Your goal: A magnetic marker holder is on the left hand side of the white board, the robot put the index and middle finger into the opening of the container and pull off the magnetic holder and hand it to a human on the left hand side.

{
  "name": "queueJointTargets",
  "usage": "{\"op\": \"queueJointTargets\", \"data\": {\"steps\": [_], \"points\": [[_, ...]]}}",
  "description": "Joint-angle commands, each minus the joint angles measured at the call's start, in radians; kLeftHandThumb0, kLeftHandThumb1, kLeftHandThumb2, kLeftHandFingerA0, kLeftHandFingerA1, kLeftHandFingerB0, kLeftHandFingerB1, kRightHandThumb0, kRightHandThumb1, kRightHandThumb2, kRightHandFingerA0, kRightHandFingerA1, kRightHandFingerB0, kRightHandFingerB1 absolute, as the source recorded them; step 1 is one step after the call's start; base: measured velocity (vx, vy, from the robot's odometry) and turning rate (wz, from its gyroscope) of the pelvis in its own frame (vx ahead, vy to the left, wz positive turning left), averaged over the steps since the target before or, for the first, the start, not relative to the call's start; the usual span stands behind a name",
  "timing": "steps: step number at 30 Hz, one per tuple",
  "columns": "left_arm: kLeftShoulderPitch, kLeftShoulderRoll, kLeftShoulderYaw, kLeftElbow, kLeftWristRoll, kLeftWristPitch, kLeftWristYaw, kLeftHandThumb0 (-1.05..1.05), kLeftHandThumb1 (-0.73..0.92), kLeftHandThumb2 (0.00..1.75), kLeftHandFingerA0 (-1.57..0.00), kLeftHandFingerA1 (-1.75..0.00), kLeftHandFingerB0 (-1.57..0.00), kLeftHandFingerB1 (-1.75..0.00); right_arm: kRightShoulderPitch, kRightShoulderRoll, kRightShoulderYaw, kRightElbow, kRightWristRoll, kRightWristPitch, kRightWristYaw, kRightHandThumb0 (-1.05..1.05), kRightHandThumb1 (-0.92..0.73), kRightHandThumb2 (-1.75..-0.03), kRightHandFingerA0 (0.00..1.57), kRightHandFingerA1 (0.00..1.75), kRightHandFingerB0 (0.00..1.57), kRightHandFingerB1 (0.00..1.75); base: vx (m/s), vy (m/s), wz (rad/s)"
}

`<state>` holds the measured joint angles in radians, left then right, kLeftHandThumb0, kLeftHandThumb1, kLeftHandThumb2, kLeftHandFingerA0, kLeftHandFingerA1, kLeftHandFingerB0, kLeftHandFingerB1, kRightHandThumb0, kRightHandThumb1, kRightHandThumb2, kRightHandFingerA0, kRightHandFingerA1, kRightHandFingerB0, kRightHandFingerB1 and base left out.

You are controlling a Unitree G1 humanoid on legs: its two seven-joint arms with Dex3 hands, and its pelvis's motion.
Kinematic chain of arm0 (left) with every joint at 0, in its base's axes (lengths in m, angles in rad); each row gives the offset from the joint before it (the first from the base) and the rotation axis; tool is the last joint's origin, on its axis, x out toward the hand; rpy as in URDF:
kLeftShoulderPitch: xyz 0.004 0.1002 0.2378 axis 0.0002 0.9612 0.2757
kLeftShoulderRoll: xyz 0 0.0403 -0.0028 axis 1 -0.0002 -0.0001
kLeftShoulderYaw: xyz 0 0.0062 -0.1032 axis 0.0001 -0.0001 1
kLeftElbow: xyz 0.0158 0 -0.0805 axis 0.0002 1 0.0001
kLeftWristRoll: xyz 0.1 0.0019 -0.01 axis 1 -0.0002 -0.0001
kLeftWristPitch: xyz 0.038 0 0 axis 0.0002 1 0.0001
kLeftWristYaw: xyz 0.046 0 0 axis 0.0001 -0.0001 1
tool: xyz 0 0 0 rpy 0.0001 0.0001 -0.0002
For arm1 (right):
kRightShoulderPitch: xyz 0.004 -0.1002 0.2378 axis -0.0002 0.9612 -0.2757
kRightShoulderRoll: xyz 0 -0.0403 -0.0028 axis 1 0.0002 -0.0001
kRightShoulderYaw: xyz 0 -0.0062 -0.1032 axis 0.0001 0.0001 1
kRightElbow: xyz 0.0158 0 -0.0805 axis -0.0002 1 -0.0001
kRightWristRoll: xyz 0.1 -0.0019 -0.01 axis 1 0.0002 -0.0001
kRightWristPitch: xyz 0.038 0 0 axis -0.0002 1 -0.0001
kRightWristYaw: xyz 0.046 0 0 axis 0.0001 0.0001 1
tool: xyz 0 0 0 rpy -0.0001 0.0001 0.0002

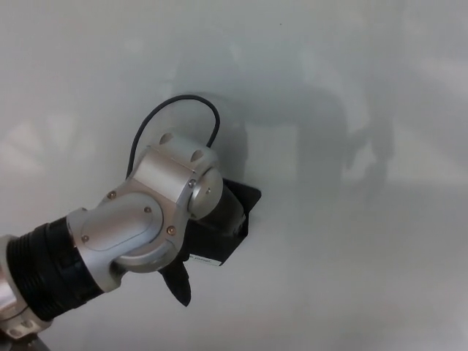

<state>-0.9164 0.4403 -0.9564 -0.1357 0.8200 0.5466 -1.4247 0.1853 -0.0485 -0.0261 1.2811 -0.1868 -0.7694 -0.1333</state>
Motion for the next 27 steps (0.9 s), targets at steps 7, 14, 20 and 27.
{"op": "queueJointTargets", "data": {"steps": [7,14,20,27], "points": [[0.101,0.001,0.019,0.01,0.029,0.017,-0.048,-0.76,0.45,0.56,-0.24,-0.36,-0.2,-0.28,0.008,-0.008,-0.01,0.0,0.018,-0.016,0.005,-0.61,-0.79,-0.64,0.6,0.4,0.21,0.29,0.0,0.0,0.0],[0.193,0.037,0.06,-0.033,0.077,-0.134,0.193,-0.48,0.46,0.55,-0.74,-0.6,-0.63,-0.42,0.011,-0.01,-0.009,-0.002,0.012,-0.019,0.001,-0.6,-0.8,-0.64,0.6,0.41,0.21,0.29,0.0,0.0,0.0],[0.295,0.098,0.104,-0.055,0.097,-0.293,0.443,-0.37,0.49,0.54,-0.81,-0.83,-0.77,-0.52,0.015,-0.014,-0.005,-0.005,0.009,-0.023,0.005,-0.63,-0.8,-0.64,0.59,0.41,0.2,0.29,0.0,0.0,0.0],[0.373,0.092,0.177,-0.037,0.13,-0.295,0.635,-0.35,0.57,0.57,-0.68,-0.62,-0.7,-0.5,-0.001,-0.01,-0.013,-0.003,0.019,-0.019,0.009,-0.63,-0.79,-0.64,0.61,0.41,0.22,0.29,0.0,0.0,0.0]]}}
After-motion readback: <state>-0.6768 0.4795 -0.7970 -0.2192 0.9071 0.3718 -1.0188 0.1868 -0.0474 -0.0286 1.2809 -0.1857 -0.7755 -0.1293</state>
